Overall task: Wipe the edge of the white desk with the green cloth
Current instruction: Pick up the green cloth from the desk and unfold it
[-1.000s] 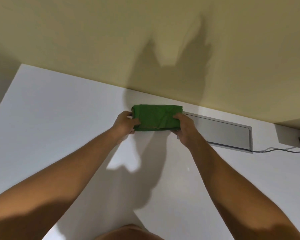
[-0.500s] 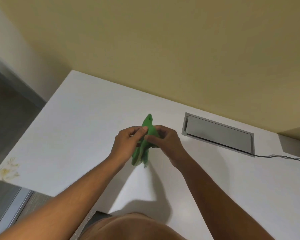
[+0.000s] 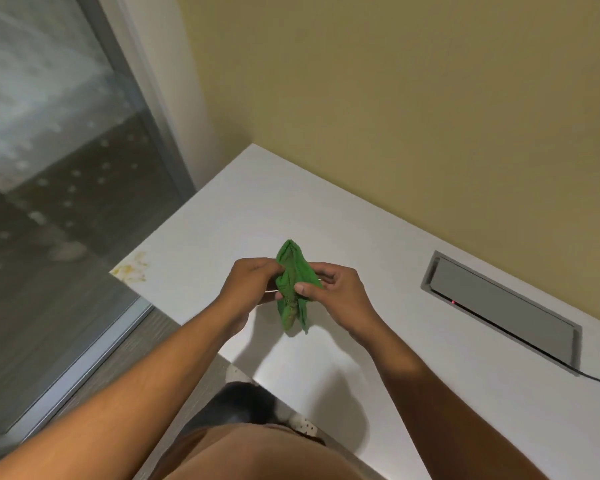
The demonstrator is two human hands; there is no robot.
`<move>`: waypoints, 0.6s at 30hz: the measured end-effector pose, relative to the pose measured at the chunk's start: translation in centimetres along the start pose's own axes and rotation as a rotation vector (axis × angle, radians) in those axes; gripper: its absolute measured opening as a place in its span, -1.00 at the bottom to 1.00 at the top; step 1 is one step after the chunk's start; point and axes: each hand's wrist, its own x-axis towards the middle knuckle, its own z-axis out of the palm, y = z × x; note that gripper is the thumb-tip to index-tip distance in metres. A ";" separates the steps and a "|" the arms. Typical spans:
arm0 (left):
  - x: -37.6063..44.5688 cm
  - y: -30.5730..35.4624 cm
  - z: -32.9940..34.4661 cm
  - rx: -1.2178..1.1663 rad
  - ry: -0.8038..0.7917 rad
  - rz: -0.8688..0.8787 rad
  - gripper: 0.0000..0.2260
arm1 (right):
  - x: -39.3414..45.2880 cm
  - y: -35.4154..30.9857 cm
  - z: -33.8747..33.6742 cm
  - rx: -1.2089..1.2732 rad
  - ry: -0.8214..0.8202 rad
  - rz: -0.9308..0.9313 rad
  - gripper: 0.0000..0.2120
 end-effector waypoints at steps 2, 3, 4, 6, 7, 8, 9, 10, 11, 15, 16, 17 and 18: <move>-0.3 -0.1 -1.7 -0.020 -0.019 -0.023 -0.76 | 0.7 0.2 1.5 -0.059 0.009 0.018 -0.72; -0.5 -0.2 -2.6 -0.019 -0.037 -0.024 -0.79 | 1.0 0.2 2.4 -0.095 0.008 0.024 -0.73; -0.7 -0.3 -3.4 -0.010 -0.050 -0.016 -0.84 | 1.4 0.2 3.4 -0.127 0.002 0.028 -0.74; -0.9 -0.6 -5.1 0.009 -0.047 0.009 -0.91 | 2.1 0.2 5.3 -0.176 -0.014 0.036 -0.73; -0.9 -0.8 -6.0 0.020 -0.032 0.015 -0.87 | 2.6 0.1 6.3 -0.197 -0.020 0.039 -0.72; -0.7 -0.9 -7.1 0.034 -0.012 0.015 -0.83 | 3.2 0.1 7.2 -0.217 -0.028 0.041 -0.71; -0.5 -0.8 -8.3 0.050 0.010 0.011 -0.78 | 3.8 0.0 8.1 -0.235 -0.037 0.040 -0.70; -0.3 -0.7 -9.6 0.071 0.029 0.006 -0.76 | 4.5 -0.2 8.9 -0.255 -0.043 0.037 -0.70; 0.1 -0.6 -11.0 0.091 0.043 0.001 -0.74 | 5.3 -0.4 9.7 -0.276 -0.044 0.034 -0.69; 2.6 0.9 -17.4 0.222 0.084 0.003 -0.77 | 8.9 -1.8 12.2 -0.368 -0.015 0.006 -0.70; 3.3 1.5 -18.9 0.275 0.098 0.023 -0.79 | 10.0 -2.4 12.7 -0.410 -0.013 -0.008 -0.70; 4.1 2.2 -20.3 0.329 0.116 0.051 -0.79 | 11.1 -2.9 13.2 -0.452 -0.012 -0.023 -0.70; 4.9 3.0 -21.7 0.387 0.132 0.084 -0.78 | 12.3 -3.5 13.7 -0.489 -0.011 -0.038 -0.70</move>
